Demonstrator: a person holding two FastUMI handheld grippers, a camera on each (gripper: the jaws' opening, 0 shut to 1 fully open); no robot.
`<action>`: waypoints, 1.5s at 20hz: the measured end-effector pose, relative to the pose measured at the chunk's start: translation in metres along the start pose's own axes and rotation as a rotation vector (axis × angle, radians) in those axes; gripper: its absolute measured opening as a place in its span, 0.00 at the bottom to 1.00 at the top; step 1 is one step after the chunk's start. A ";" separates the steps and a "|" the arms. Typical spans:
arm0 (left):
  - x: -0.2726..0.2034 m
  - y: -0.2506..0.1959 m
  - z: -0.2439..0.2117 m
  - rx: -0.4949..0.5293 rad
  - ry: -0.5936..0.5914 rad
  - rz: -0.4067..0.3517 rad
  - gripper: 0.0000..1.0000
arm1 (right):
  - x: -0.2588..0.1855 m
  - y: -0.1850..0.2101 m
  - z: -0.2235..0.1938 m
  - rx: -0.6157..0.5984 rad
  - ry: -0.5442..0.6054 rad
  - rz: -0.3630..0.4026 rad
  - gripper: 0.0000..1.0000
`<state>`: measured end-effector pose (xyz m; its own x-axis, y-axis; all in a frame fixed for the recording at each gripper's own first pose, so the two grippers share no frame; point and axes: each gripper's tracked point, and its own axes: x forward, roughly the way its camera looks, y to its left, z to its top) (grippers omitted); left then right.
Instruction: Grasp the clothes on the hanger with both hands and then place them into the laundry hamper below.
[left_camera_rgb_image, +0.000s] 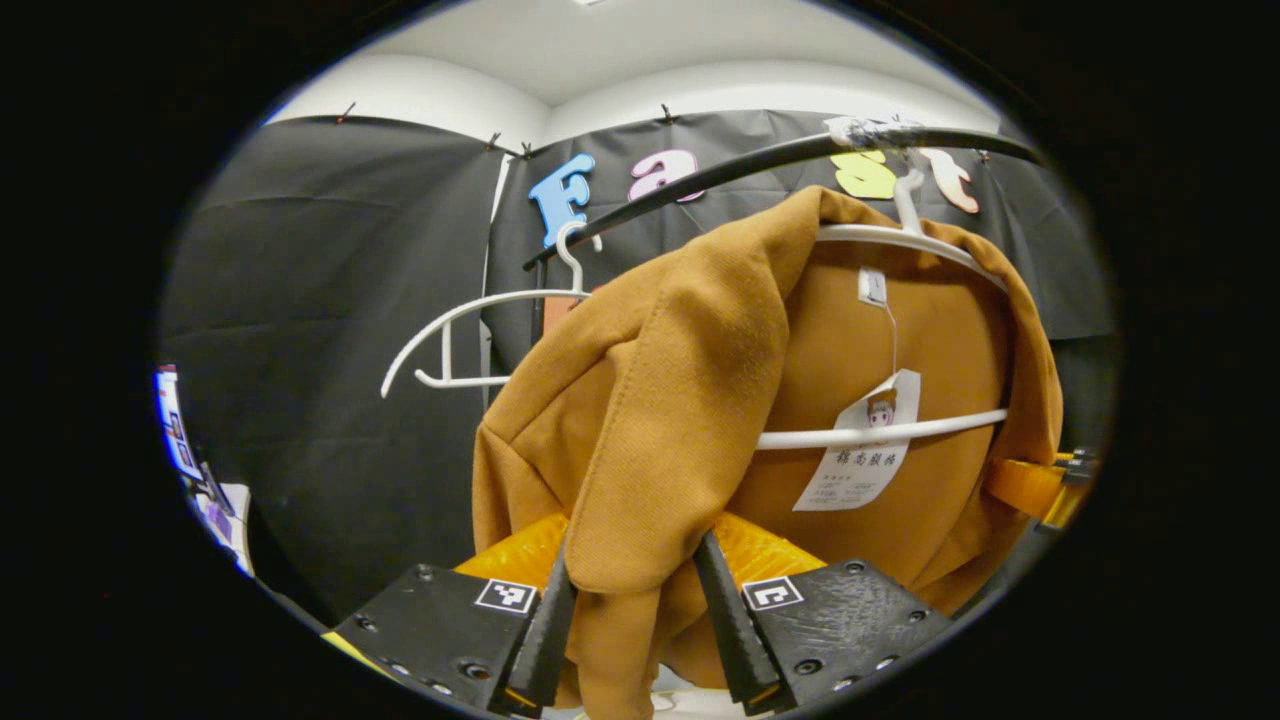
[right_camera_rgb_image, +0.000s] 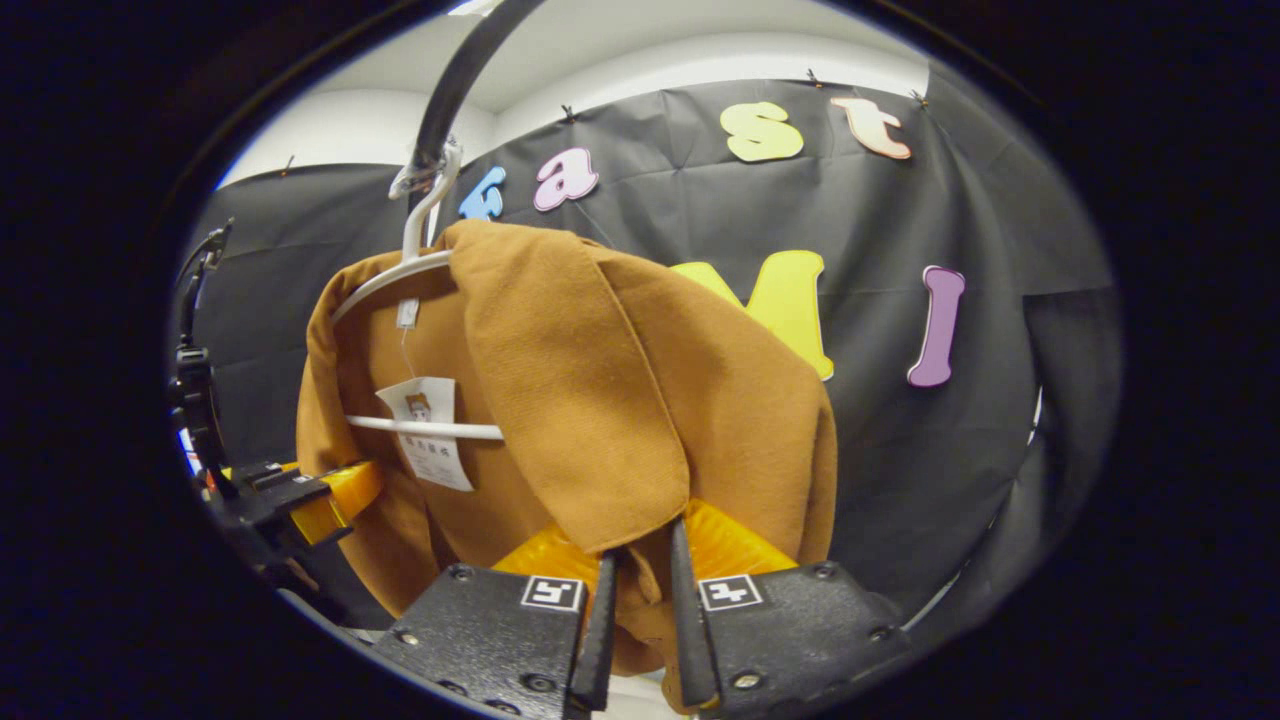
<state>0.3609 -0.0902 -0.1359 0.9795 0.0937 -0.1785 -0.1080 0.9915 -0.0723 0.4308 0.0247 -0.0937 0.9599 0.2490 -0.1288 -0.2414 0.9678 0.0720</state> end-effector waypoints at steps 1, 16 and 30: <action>-0.005 0.007 0.000 0.007 -0.005 0.024 0.63 | -0.001 -0.002 0.000 -0.002 -0.001 0.000 0.24; -0.010 0.008 -0.001 0.060 -0.001 -0.008 0.07 | 0.007 -0.019 0.003 0.104 0.018 0.083 0.04; -0.030 0.035 0.018 0.070 -0.025 0.029 0.03 | -0.025 -0.051 0.031 0.073 -0.062 0.045 0.05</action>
<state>0.3304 -0.0567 -0.1148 0.9801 0.1237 -0.1552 -0.1250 0.9922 0.0013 0.4236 -0.0315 -0.0637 0.9559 0.2870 -0.0622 -0.2755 0.9498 0.1482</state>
